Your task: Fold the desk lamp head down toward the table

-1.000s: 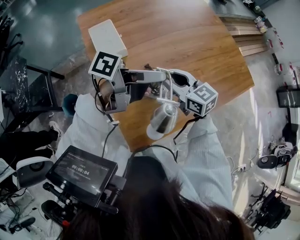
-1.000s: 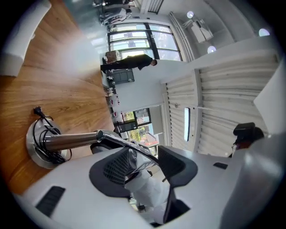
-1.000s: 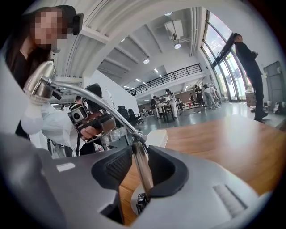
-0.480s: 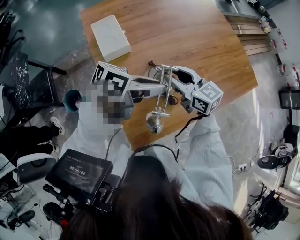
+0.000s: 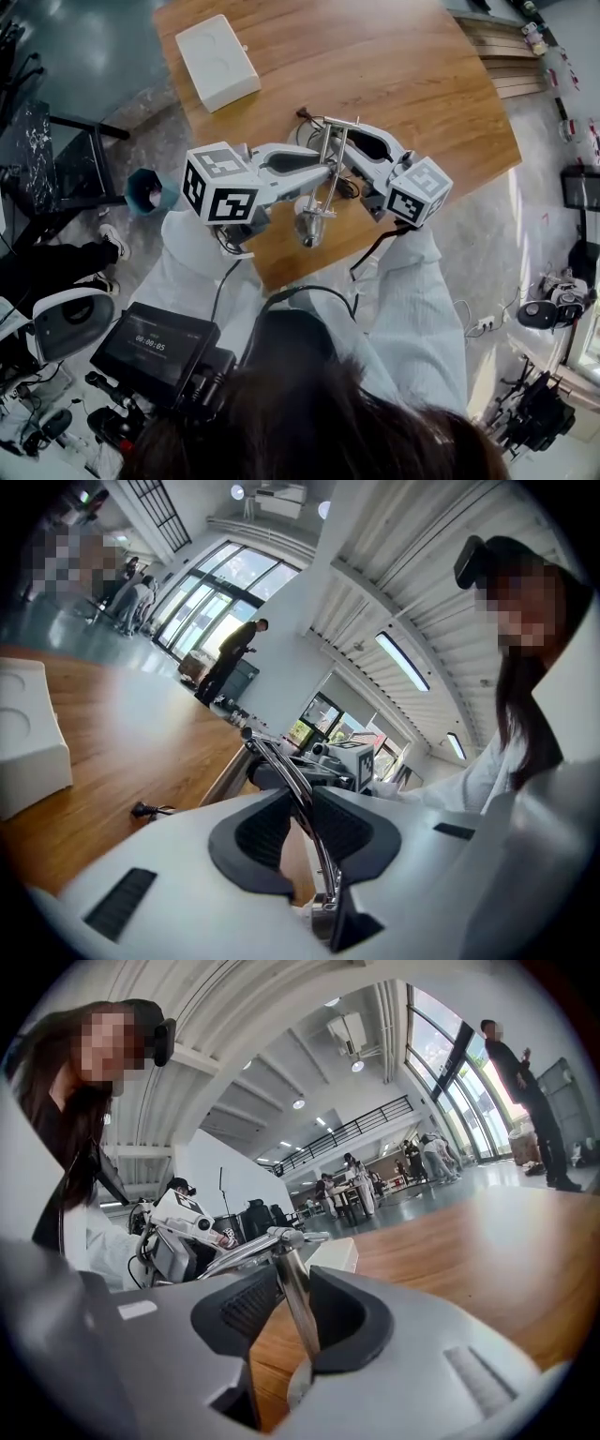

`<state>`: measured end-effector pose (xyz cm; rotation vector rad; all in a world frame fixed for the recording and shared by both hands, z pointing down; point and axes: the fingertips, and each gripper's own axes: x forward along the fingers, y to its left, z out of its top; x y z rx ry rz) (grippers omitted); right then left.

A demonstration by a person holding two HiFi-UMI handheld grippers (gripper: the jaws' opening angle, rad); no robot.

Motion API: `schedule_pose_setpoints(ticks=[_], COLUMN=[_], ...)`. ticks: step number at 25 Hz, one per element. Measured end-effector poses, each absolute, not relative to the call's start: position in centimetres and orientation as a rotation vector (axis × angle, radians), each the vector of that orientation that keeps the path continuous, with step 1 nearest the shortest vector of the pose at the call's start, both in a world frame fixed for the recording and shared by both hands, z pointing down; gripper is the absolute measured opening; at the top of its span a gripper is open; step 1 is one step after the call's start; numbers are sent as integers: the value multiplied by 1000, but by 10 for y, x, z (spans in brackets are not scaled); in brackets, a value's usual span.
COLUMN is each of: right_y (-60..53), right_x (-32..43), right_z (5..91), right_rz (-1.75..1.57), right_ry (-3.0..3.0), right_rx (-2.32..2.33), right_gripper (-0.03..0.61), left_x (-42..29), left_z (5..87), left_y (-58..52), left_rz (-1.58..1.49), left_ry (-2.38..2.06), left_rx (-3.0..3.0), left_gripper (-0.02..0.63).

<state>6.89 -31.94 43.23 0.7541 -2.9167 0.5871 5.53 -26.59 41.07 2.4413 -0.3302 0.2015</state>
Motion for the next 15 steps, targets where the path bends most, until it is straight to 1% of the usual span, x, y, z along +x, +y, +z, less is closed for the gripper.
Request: schedule_pose_setpoints(ticks=[3, 7, 15], right_y=[-321, -323, -320], right_x=[68, 68, 68], right_z=[435, 436, 439], right_rz=[609, 604, 562], right_ry=[-2929, -2932, -2914], right_rx=[719, 659, 546], right_gripper=[110, 106, 106], left_x=[53, 54, 56], left_z=[413, 423, 428], left_y=[-268, -271, -270], left_rz=[146, 198, 156], left_ry=[-321, -353, -321], left_rx=[2491, 2608, 2703], left_gripper=[75, 74, 75])
